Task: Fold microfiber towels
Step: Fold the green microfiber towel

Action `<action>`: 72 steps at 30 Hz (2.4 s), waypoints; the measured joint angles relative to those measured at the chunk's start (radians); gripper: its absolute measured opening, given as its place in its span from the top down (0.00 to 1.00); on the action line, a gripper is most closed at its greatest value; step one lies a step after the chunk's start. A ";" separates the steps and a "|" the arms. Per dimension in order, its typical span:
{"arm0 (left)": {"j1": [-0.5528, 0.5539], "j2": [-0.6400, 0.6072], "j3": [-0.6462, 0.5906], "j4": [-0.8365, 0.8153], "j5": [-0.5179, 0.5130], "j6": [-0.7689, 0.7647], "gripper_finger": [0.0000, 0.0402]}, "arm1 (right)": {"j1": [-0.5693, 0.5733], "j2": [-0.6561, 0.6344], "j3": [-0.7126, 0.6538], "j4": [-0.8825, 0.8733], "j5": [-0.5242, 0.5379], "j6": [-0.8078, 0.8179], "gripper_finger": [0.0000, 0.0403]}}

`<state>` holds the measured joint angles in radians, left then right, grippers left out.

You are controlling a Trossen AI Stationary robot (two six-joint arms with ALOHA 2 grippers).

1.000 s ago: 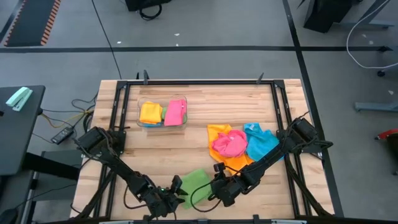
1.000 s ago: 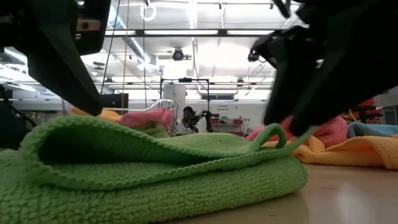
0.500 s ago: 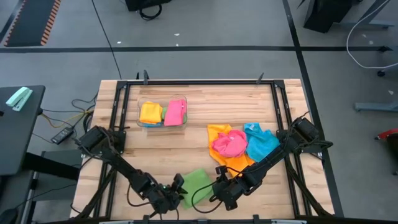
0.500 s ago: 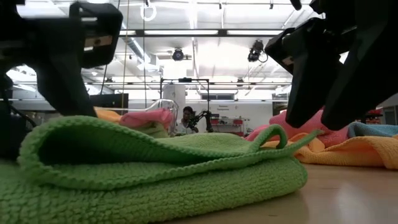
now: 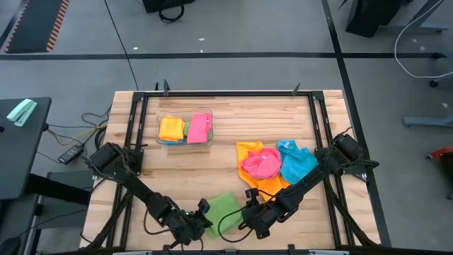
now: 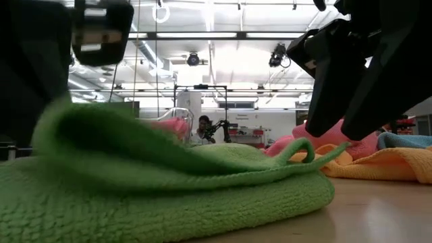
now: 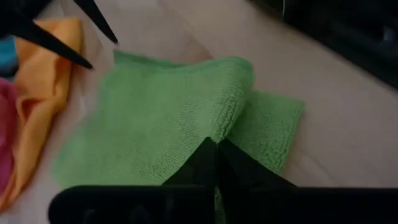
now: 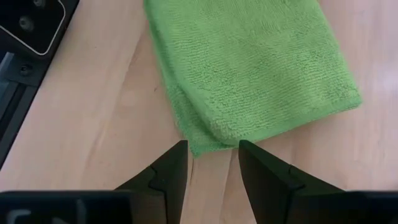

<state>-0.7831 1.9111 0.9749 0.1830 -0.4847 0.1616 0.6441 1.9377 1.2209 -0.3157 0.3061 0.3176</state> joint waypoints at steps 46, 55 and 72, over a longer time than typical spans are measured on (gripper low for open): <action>0.186 0.039 0.000 0.034 0.276 -0.306 0.58 | 0.000 0.000 0.000 0.028 0.018 -0.024 0.62; 0.226 0.051 0.001 -0.010 0.052 -0.547 0.66 | 0.000 0.000 0.000 0.027 0.018 -0.029 0.62; 0.160 -0.006 0.000 -0.131 -0.342 -0.684 0.75 | 0.000 0.000 0.000 0.025 0.085 -0.044 0.62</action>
<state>-0.6235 1.9052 0.9748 0.0522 -0.8268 -0.5226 0.6441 1.9373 1.2209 -0.2904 0.3912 0.2734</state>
